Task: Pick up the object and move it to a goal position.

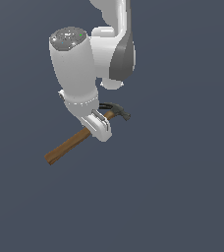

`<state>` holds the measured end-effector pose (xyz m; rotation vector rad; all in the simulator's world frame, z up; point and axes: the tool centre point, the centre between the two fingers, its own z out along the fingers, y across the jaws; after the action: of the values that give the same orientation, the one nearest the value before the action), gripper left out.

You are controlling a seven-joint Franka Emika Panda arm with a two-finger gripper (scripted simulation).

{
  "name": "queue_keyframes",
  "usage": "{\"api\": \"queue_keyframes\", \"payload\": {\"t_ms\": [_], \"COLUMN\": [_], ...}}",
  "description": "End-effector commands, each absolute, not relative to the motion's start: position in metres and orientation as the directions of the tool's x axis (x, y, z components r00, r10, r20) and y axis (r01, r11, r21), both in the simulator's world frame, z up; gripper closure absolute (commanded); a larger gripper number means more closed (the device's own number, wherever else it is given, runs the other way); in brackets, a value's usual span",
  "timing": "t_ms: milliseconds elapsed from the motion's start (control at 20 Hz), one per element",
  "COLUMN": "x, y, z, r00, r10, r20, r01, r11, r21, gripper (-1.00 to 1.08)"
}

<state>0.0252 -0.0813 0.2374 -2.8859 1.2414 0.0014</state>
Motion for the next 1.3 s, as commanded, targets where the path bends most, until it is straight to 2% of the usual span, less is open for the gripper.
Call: {"api": "queue_keyframes", "payload": {"t_ms": [0, 650, 1250], "x": [0.034, 0.071, 0.088], "y": [-0.094, -0.143, -0.163], "z": [0.257, 0.323, 0.35], "r00": [0.688, 0.688, 0.688], "r10": [-0.725, -0.725, -0.726], "r20": [0.001, 0.001, 0.0], "r01": [-0.725, -0.725, -0.726], "r11": [-0.688, -0.688, -0.688], "r21": [-0.001, 0.0, 0.0], "gripper": [1.08, 1.08, 1.08]}}
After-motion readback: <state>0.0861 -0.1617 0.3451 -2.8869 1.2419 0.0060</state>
